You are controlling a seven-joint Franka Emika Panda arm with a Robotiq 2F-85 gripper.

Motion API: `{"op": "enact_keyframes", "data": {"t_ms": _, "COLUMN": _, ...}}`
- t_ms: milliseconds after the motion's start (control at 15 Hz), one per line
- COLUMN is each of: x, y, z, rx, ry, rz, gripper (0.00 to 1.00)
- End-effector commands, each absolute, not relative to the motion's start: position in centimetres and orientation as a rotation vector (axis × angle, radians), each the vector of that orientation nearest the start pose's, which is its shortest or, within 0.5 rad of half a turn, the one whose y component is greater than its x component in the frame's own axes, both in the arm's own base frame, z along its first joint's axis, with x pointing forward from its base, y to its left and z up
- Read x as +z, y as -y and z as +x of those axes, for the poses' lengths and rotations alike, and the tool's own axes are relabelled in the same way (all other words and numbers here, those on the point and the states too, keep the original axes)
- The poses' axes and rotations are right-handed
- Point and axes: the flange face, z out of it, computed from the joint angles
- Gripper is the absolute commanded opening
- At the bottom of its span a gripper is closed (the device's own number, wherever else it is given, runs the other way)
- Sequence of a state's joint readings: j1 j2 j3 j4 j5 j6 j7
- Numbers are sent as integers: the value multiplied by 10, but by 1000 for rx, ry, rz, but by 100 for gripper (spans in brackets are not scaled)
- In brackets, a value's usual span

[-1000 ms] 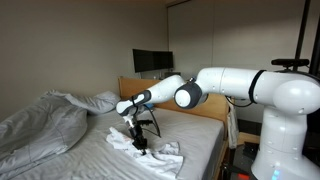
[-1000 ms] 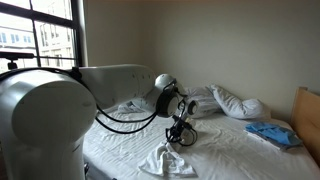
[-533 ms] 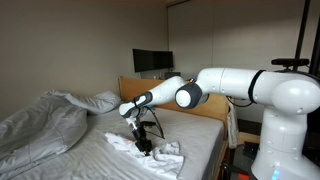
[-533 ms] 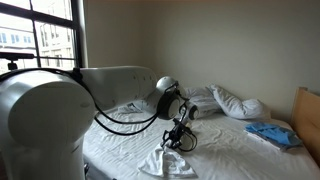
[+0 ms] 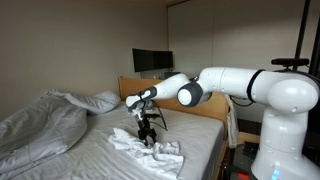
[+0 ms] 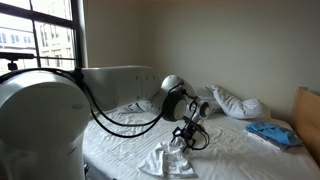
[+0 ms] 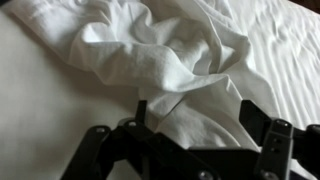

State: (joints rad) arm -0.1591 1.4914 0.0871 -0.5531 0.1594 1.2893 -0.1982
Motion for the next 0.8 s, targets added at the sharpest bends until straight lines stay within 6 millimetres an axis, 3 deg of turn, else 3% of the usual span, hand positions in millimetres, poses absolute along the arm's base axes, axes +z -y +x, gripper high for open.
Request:
{"op": "enact_keyframes", "data": {"t_ms": 0, "x": 66, "y": 90, "z": 706, "rx": 859, "ry": -100, "rz": -2633, "gripper": 100}}
{"op": "enact_keyframes", "data": {"t_ms": 400, "x": 72, "y": 109, "z": 706, "rx": 846, "ry": -302, "rz": -2574, "gripper": 100}}
{"op": "enact_keyframes", "data": {"t_ms": 733, "x": 68, "y": 116, "z": 706, "rx": 825, "ry": -334, "rz": -2561, "gripper": 100}}
